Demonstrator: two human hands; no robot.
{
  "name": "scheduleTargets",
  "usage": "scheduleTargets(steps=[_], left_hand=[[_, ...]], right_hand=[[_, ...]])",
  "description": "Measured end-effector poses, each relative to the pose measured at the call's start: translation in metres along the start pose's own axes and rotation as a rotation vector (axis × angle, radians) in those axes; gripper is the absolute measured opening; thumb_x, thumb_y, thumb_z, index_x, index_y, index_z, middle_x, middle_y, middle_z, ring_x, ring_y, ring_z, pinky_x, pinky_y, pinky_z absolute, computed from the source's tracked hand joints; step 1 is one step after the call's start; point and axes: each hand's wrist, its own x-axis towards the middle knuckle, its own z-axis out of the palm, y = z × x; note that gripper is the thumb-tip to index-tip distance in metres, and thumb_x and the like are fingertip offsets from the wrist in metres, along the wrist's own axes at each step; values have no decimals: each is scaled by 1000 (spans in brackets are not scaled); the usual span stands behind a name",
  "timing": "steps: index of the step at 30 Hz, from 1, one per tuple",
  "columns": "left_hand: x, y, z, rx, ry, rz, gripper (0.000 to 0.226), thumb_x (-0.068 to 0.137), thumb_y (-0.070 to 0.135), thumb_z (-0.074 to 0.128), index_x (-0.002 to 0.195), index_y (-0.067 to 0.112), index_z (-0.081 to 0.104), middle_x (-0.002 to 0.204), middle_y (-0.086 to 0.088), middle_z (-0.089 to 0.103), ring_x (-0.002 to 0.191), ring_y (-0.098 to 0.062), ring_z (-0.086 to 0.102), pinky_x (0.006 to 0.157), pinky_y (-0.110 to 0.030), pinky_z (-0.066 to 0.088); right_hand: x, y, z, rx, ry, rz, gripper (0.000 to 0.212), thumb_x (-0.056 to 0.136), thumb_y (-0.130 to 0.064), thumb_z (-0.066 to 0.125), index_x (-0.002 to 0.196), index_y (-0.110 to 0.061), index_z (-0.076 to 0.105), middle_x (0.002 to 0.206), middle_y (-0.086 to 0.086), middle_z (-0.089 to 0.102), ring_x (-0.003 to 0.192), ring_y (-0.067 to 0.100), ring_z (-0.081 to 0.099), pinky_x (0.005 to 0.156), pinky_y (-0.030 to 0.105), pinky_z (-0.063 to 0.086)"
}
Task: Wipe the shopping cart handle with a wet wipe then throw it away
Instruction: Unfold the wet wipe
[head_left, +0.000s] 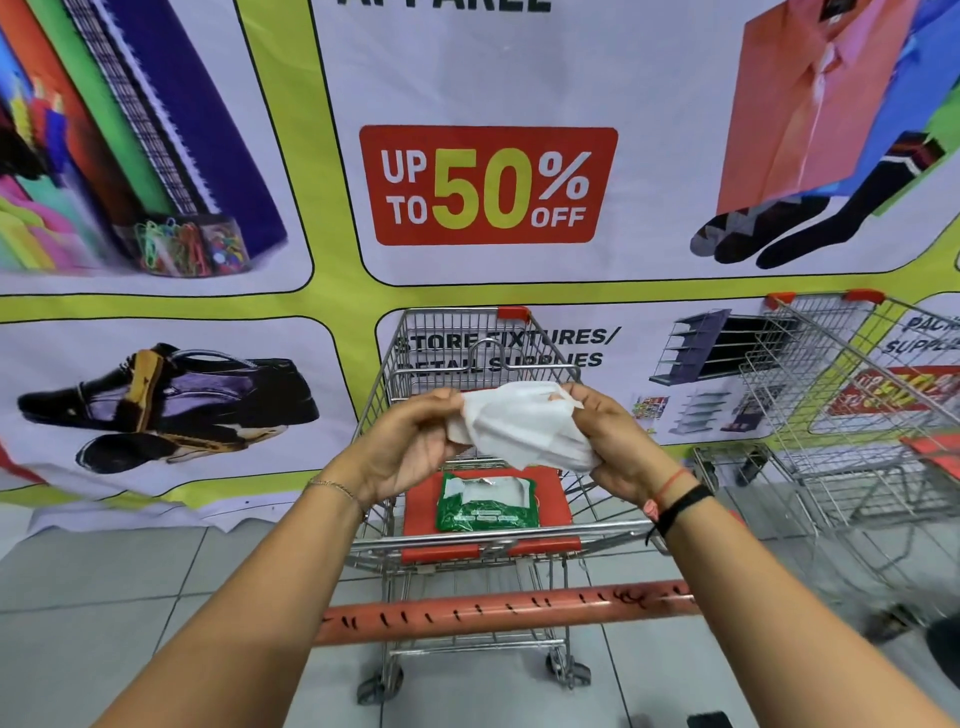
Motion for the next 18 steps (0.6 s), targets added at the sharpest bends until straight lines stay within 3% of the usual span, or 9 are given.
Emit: scheduleTargets(steps=[2,5,8,10,12,13,16,18], left_hand=[[1,-1,6,-77,12,1,6,75,10,46,75,8,52,76,-9,71,69,-15,69,64,-27,59],[6,-6,13,45,120,-67,25,90,19,35,83,11,59,58,-2,71,51,-12,66,48,-26,56],[6,-8,5,297,206,-66,23,84,31,50,88,9,57,36,6,50,28,-1,38,31,-13,36],[6,-8,-5,409,174,-36,29,72,32,58,87,8,54,36,10,43,32,0,34,38,-12,37],[5,-9,-5,432,189,27,16,75,26,57,82,11,56,55,10,54,49,-2,46,55,-15,43],[5,-9,-4,435,229,72,8,80,21,54,78,15,58,67,7,58,62,-5,50,66,-19,43],[11,-11,1,450,406,206,19,87,14,48,71,16,58,82,1,63,84,-12,55,90,-29,40],[14,-10,5,397,480,238,18,88,12,49,71,13,55,79,-2,64,76,-11,62,79,-26,52]], right_hand=[[0,0,3,28,7,-43,28,92,2,38,79,-16,55,68,-4,70,55,9,67,44,20,55],[1,-2,5,28,22,-80,19,92,-7,44,79,-16,53,64,-5,69,55,9,66,47,20,55],[0,-10,-4,7,137,-139,17,93,-9,45,79,-16,52,65,-3,67,55,10,66,48,18,54],[-2,-16,-10,-173,164,-185,15,92,-10,48,79,-16,53,69,1,64,57,11,62,48,15,51],[-4,-17,-13,-343,147,-194,13,89,-11,53,77,-17,55,73,2,61,55,7,60,47,14,50],[-5,-16,-13,-388,135,-194,12,88,-12,56,77,-18,56,74,1,61,53,4,59,47,14,49],[-7,-16,-12,-411,102,-245,13,87,-12,56,76,-17,57,72,2,59,56,7,57,49,13,47],[-9,-17,-10,-413,91,-292,15,89,-11,52,76,-17,57,73,2,57,60,9,56,51,14,45]])
